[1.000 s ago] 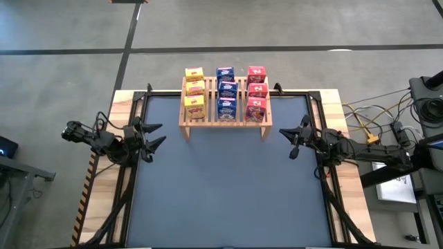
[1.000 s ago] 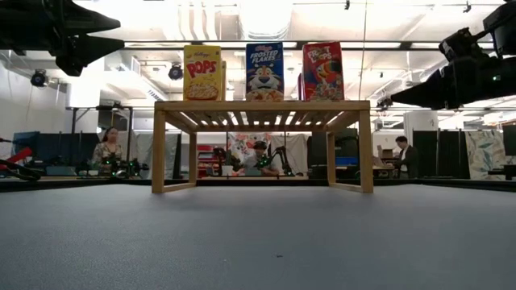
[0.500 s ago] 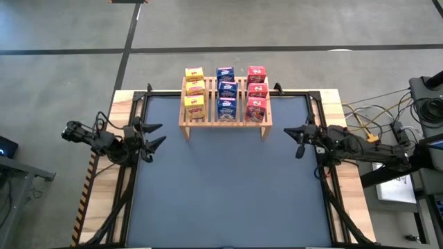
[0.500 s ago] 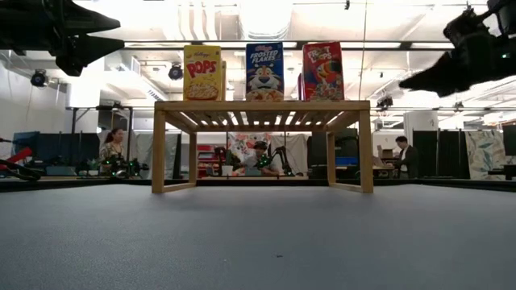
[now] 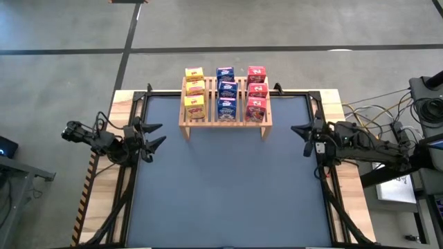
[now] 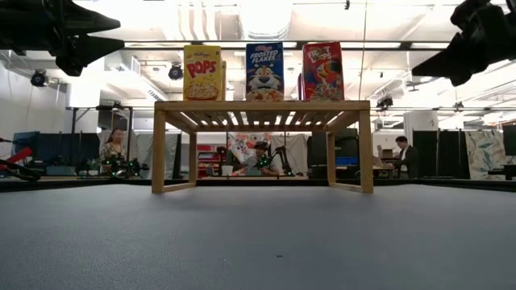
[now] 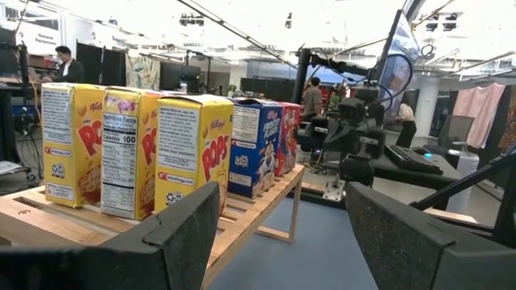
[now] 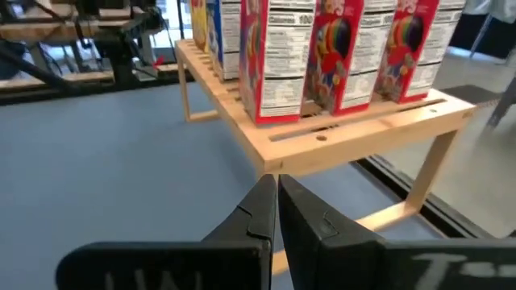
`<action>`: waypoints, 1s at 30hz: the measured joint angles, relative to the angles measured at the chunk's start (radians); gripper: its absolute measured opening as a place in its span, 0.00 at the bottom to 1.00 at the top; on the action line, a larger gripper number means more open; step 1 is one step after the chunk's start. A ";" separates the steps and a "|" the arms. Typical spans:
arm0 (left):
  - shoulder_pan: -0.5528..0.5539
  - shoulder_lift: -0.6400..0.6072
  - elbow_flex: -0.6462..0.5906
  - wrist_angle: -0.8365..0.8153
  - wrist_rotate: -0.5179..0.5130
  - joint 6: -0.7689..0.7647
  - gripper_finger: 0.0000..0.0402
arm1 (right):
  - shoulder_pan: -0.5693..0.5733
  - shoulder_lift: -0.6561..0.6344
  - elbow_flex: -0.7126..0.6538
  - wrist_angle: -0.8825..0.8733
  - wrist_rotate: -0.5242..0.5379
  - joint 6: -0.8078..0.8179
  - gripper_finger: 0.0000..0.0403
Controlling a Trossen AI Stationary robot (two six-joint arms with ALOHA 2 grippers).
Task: Stack cereal on shelf
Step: Return to Home Position
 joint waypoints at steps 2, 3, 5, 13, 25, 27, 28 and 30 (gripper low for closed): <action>0.000 0.000 0.000 -0.001 0.000 0.000 0.63 | 0.000 -0.001 0.002 -0.003 0.016 -0.013 0.02; 0.000 0.000 0.000 -0.001 0.000 0.000 0.63 | 0.000 -0.001 -0.002 0.000 0.024 -0.020 0.02; 0.000 0.000 0.000 -0.001 0.000 0.000 0.63 | 0.000 -0.001 -0.017 0.001 0.026 -0.045 0.02; 0.000 0.000 0.000 -0.002 0.000 0.000 0.63 | 0.000 -0.009 -0.143 0.138 0.026 -0.045 0.02; 0.000 0.000 0.000 -0.003 0.000 0.000 0.63 | 0.000 -0.010 -0.344 0.530 -0.006 -0.021 0.02; 0.000 0.000 0.000 -0.002 0.000 0.000 0.63 | 0.000 0.001 -0.344 0.529 -0.006 -0.012 0.02; 0.000 0.000 0.000 -0.003 0.000 0.000 0.63 | 0.000 0.007 -0.344 0.529 -0.006 -0.010 0.02; 0.000 0.000 0.000 -0.002 0.000 0.000 0.63 | 0.000 0.014 -0.344 0.529 -0.006 -0.016 0.02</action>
